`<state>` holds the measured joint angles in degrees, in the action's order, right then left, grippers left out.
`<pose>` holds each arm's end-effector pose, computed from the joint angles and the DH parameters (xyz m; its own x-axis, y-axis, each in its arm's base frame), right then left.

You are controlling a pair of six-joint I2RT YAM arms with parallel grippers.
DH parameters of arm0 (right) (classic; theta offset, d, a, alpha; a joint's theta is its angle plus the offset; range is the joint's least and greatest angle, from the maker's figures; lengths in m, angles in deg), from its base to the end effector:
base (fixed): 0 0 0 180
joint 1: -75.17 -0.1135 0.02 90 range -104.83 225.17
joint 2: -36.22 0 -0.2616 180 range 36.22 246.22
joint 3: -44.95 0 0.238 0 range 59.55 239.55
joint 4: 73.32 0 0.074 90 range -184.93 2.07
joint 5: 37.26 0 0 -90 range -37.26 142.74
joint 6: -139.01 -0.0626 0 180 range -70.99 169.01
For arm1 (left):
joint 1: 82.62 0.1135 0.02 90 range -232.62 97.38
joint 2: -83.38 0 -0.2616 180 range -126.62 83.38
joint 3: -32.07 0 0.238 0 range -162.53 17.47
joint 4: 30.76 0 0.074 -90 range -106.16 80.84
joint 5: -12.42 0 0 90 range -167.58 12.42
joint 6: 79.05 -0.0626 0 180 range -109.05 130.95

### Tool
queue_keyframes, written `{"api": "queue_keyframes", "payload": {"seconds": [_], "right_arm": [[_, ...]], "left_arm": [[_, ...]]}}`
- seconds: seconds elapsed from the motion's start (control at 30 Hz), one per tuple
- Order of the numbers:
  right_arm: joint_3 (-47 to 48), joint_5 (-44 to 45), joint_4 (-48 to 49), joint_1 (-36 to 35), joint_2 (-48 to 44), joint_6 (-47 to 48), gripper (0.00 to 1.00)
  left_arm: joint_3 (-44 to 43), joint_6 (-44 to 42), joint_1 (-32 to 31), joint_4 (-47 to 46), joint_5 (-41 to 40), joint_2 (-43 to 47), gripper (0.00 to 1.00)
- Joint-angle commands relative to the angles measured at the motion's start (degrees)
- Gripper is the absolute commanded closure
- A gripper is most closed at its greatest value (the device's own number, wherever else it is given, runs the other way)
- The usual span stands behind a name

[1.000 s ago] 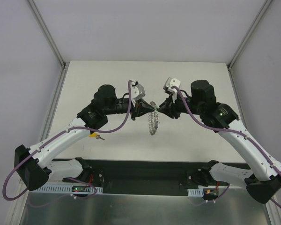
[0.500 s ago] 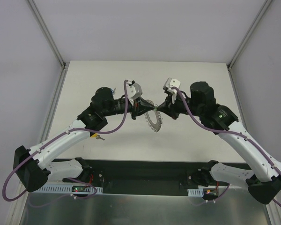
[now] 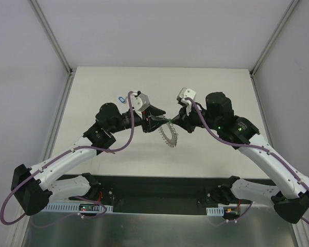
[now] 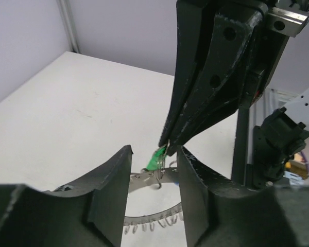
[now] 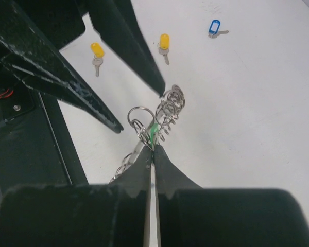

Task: Put the keys on the keyring

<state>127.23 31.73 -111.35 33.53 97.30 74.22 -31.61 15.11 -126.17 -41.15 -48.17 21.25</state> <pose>0.1661 0.1777 0.3902 0.1777 -0.3741 -0.9102 -0.8854 0.3430 -0.3138 0.1683 -0.2024 0.3778 0.0808 -0.1640 -0.9832 0.9568 0.2892 0.0304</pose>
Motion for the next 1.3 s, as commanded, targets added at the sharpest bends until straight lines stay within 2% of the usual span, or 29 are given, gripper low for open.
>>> {"api": "queue_keyframes", "payload": {"seconds": [0.0, 0.03, 0.13, 0.2, 0.3, 0.4, 0.57, 0.77, 0.97, 1.27], "right_arm": [[5.6, -0.5, -3.2, -0.8, -0.5, 4.5, 0.99], [6.4, -0.7, -4.3, -0.8, 0.0, 6.2, 0.99], [9.7, -1.7, -8.7, -0.9, 1.2, 8.7, 0.99], [11.1, -1.9, -10.8, -1.3, 1.6, 10.6, 0.99], [11.6, -2.0, -11.7, -1.7, 1.9, 11.9, 0.99], [12.4, -0.5, -13.4, -2.5, 2.6, 13.1, 0.99], [12.4, 1.3, -13.8, -3.2, 2.9, 14.0, 0.99], [12.7, 4.5, -13.8, -4.1, 3.3, 15.1, 0.99], [12.7, 5.5, -14.0, -4.6, 3.5, 15.9, 0.99], [12.8, 6.4, -14.5, -5.2, 3.7, 16.3, 0.99]], "left_arm": [[0.3, -1.3, -0.2, -2.4, -2.1, 3.9, 0.57], [0.0, -2.0, 0.0, -0.9, -1.9, 4.5, 0.52], [-2.6, -3.6, 1.1, 4.8, 0.6, 4.0, 0.49], [-4.5, -4.8, 2.1, 6.8, 5.0, 3.3, 0.46], [-7.9, -5.0, 3.7, 11.0, 10.3, 1.2, 0.46], [-10.2, -5.7, 3.8, 13.4, 12.2, -0.5, 0.46], [-13.2, -6.2, 3.8, 15.2, 16.5, -2.9, 0.53], [-15.3, -4.5, 3.8, 18.2, 20.3, -6.2, 0.65], [-15.5, -5.0, 3.7, 20.3, 17.8, -7.0, 0.70], [-16.9, -5.6, 3.5, 21.1, 17.4, -9.7, 0.70]]}}
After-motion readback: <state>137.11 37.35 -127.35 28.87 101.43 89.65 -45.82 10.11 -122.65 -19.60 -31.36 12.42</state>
